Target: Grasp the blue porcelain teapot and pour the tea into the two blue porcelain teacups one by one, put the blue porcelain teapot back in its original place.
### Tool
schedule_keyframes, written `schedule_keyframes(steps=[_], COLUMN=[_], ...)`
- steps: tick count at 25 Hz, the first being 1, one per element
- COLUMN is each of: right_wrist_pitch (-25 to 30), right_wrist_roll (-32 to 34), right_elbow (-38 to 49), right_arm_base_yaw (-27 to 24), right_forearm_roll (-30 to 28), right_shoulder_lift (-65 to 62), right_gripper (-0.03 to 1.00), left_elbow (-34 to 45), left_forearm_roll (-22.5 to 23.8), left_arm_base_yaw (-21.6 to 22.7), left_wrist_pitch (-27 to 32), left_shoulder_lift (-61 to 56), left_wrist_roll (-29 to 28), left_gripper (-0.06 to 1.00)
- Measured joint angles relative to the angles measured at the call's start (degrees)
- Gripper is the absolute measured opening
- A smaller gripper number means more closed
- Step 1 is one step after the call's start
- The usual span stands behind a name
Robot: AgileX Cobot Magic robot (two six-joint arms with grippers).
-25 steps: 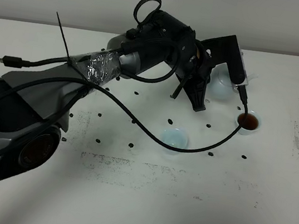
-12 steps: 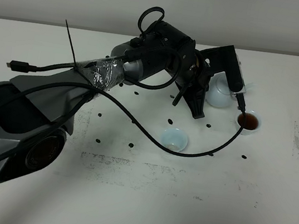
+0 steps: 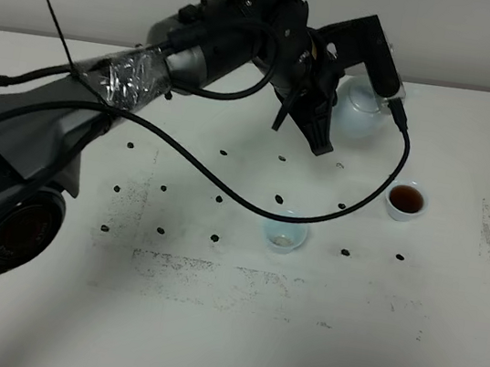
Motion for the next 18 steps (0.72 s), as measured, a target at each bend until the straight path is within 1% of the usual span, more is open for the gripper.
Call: schedule_keyframes(steps=[5, 8, 11, 13, 16, 18], right_wrist_pitch=[0.0, 0.0, 0.0, 0.0, 0.0, 0.0], right_wrist_roll=[0.0, 0.0, 0.0, 0.0, 0.0, 0.0], right_elbow=[0.0, 0.0, 0.0, 0.0, 0.0, 0.0], right_arm_base_yaw=[0.0, 0.0, 0.0, 0.0, 0.0, 0.0], right_forearm_roll=[0.0, 0.0, 0.0, 0.0, 0.0, 0.0], right_shoulder_lift=[0.0, 0.0, 0.0, 0.0, 0.0, 0.0], right_gripper=[0.45, 0.45, 0.45, 0.45, 0.45, 0.45], left_elbow=[0.2, 3.6, 11.6, 18.5, 28.7, 34.2], left_forearm_roll=[0.0, 0.1, 0.5, 0.9, 2.9, 5.4], left_arm_base_yaw=[2.3, 3.9, 5.2, 5.7, 6.0, 6.1], left_wrist_pitch=[4.6, 4.7, 0.0, -5.4, -12.5, -15.2], left_shoulder_lift=[-1.8, -4.1, -8.6, -11.9, -16.1, -18.1], left_wrist_roll=[-1.1, -1.5, -1.5, -1.4, -1.3, -0.6], left_gripper=[0.07, 0.07, 0.07, 0.07, 0.07, 0.07])
